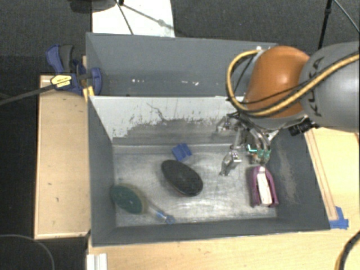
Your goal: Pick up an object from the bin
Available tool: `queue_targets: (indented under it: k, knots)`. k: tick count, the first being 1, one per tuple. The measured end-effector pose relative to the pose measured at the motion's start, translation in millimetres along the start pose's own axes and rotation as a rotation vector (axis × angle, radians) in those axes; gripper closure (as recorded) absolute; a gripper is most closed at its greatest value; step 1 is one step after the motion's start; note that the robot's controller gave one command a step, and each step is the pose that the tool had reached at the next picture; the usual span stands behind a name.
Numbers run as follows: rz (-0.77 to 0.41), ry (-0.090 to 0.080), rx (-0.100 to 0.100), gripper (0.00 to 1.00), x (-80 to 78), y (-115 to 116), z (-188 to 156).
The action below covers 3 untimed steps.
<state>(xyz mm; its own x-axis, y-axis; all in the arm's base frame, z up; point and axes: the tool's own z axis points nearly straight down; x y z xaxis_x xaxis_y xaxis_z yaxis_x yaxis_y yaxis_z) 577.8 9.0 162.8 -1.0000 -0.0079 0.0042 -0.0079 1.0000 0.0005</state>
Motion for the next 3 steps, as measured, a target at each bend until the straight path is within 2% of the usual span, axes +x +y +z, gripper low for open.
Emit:
queue_targets:
  k: [1,2,3]
  knots:
    - [0.143,-0.002,-0.003,0.0,31.6,73,11]
    - [0.079,0.001,-0.002,0.0,44.3,121,83]
    - [0.085,-0.008,-0.002,1.0,40.8,118,78]
